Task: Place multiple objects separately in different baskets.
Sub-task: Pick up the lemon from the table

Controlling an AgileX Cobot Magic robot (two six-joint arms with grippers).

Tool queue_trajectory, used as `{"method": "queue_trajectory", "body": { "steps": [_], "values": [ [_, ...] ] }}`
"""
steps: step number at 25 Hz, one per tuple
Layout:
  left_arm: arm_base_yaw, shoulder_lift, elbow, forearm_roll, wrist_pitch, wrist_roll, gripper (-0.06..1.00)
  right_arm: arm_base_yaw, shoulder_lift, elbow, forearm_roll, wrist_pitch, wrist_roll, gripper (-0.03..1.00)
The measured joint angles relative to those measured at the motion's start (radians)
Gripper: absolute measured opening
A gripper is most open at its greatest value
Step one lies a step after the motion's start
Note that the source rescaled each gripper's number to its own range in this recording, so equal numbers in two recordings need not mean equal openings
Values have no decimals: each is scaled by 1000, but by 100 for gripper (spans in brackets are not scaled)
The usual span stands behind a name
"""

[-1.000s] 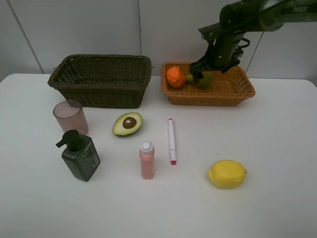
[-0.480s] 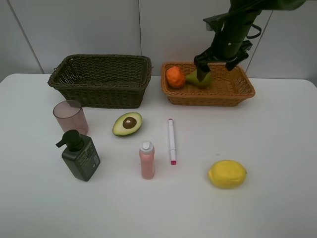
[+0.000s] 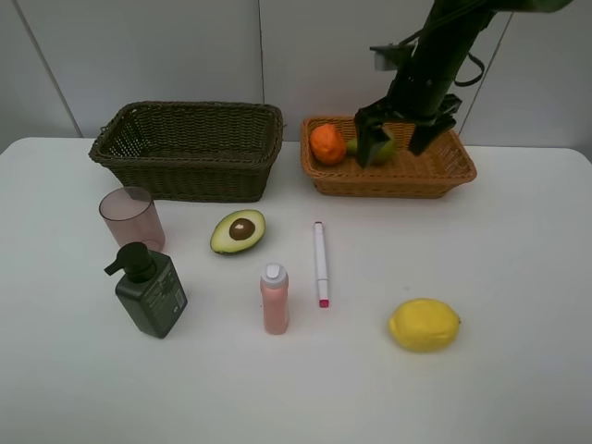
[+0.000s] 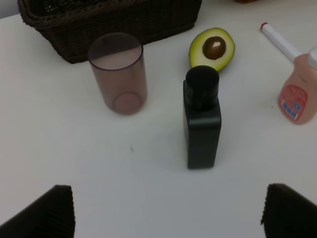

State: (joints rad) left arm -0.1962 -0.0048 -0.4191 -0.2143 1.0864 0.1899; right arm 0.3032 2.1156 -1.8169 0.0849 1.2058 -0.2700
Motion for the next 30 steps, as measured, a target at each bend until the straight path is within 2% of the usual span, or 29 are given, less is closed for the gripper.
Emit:
{"method": "queue_trajectory", "body": {
  "steps": [3, 7, 16, 21, 25, 30],
  "values": [
    [0, 0, 0, 0, 0, 0, 100, 0, -11, 23, 23, 3, -4, 99],
    [0, 0, 0, 0, 0, 0, 100, 0, -67, 161, 38, -1, -8, 99],
    [0, 0, 0, 0, 0, 0, 100, 0, -320, 617, 52, -206, -8, 99],
    [0, 0, 0, 0, 0, 0, 100, 0, -444, 756, 61, -240, -8, 99],
    [0, 0, 0, 0, 0, 0, 100, 0, -523, 840, 61, -241, -47, 99],
    [0, 0, 0, 0, 0, 0, 100, 0, -558, 935, 61, -243, -164, 99]
  ]
}}
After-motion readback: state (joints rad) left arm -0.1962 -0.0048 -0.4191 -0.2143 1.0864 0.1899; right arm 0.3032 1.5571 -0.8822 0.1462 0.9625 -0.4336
